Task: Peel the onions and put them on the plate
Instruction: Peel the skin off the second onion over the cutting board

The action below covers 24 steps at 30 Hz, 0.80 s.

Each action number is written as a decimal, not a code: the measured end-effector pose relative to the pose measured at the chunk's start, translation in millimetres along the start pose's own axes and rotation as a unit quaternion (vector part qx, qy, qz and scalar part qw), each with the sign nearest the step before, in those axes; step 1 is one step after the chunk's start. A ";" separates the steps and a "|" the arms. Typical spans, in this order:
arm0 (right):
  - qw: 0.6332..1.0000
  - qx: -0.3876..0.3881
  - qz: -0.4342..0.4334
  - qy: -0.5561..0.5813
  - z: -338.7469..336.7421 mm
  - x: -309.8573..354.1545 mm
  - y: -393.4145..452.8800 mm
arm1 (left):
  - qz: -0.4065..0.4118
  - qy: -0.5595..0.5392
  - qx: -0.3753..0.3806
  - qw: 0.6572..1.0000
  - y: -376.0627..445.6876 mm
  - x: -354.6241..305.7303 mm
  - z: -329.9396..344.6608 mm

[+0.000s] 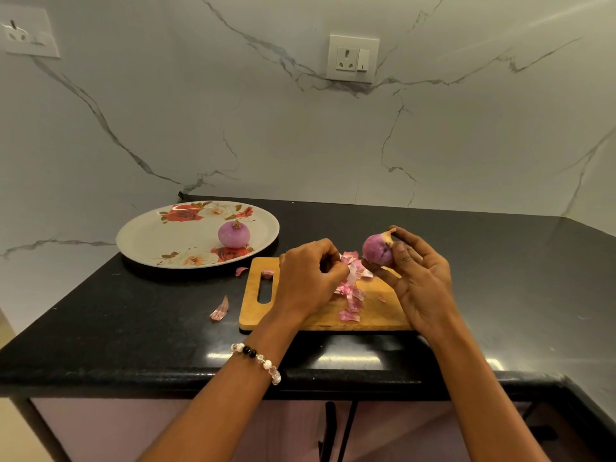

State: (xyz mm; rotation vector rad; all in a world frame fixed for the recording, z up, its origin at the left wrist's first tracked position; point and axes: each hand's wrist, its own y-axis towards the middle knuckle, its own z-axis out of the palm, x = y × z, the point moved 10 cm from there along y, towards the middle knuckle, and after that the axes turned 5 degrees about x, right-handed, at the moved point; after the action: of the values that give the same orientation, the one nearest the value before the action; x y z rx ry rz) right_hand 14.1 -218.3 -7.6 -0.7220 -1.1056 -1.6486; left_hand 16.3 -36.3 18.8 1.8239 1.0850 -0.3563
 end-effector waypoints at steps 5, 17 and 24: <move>1.000 -0.010 0.019 0.006 -0.3 -3.0 -1.0 | 0.028 0.011 -0.009 0.999 0.6 -6.0 -2.0; 0.996 0.001 0.079 0.028 6.8 -13.2 -0.9 | 0.082 0.049 -0.056 0.994 1.4 -14.9 -3.7; 0.995 0.049 0.090 0.014 19.6 -15.8 -3.5 | 0.061 0.031 -0.048 0.997 2.9 -12.4 -3.8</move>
State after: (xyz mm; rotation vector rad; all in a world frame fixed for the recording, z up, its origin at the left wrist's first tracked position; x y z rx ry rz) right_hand 15.3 -193.8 -14.3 -0.7116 -1.0621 -1.4393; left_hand 10.9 -40.0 30.4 1.8150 1.0100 -0.1738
